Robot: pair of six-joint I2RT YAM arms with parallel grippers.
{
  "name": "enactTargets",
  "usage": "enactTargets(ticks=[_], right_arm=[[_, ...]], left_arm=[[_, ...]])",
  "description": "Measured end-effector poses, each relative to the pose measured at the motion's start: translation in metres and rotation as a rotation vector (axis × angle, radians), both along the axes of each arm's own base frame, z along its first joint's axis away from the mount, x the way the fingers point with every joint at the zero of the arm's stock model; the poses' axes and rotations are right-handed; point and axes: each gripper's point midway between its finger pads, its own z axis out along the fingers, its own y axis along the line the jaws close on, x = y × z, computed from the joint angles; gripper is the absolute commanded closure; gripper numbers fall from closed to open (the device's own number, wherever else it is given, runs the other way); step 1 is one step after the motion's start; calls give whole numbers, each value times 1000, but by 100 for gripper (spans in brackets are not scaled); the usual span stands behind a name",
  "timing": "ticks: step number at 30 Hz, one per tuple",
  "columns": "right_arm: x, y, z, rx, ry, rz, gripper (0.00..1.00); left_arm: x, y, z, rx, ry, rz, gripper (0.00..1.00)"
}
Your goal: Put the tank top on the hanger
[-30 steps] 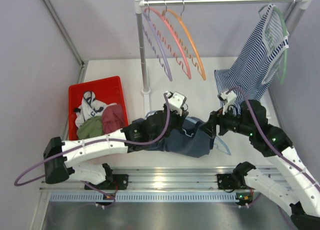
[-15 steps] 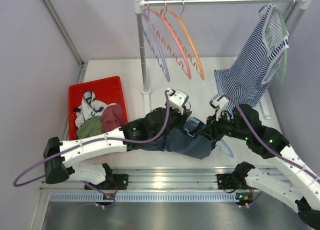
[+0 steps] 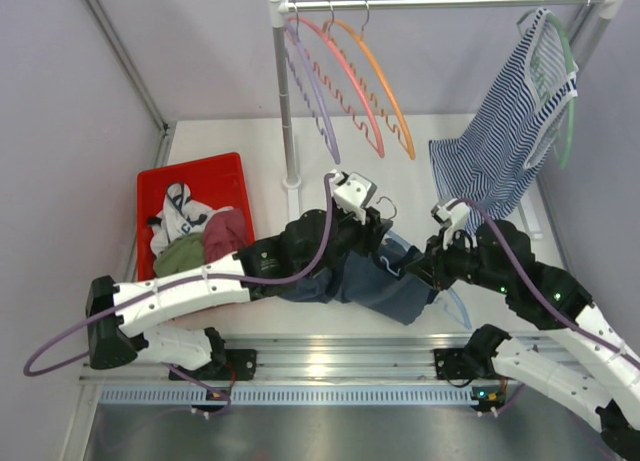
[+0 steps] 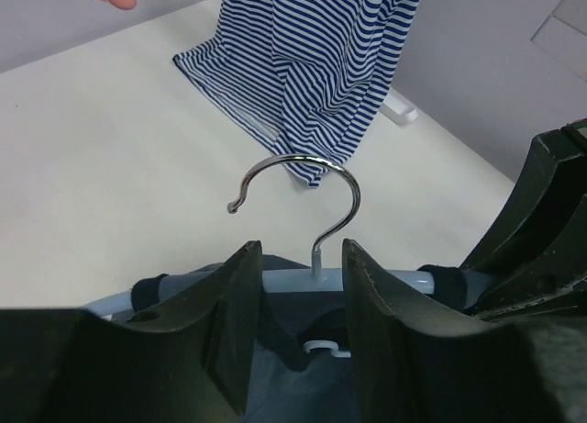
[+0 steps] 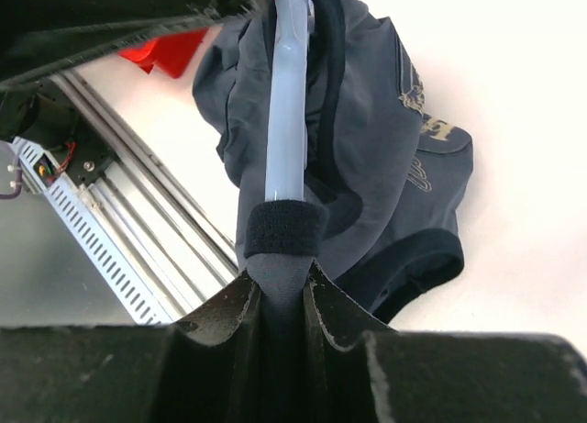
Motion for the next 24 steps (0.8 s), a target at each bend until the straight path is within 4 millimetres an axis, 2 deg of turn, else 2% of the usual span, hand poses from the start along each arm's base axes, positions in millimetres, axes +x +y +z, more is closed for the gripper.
enactTargets(ticks=[6, 11, 15, 20, 24], right_arm=[[-6, -14, 0, 3, 7, -55, 100], [-9, -22, 2, 15, 13, -92, 100], [-13, -26, 8, 31, 15, -104, 100], [-17, -30, 16, 48, 8, -112, 100], [-20, -33, 19, 51, 11, -118, 100]], left_arm=[[-4, 10, 15, -31, -9, 0, 51], [-10, 29, 27, -62, -13, 9, 47], [-13, 39, 8, -31, 4, 15, 45], [-9, 36, -32, 47, 50, -8, 44], [-4, 31, -54, 77, 91, -37, 44]])
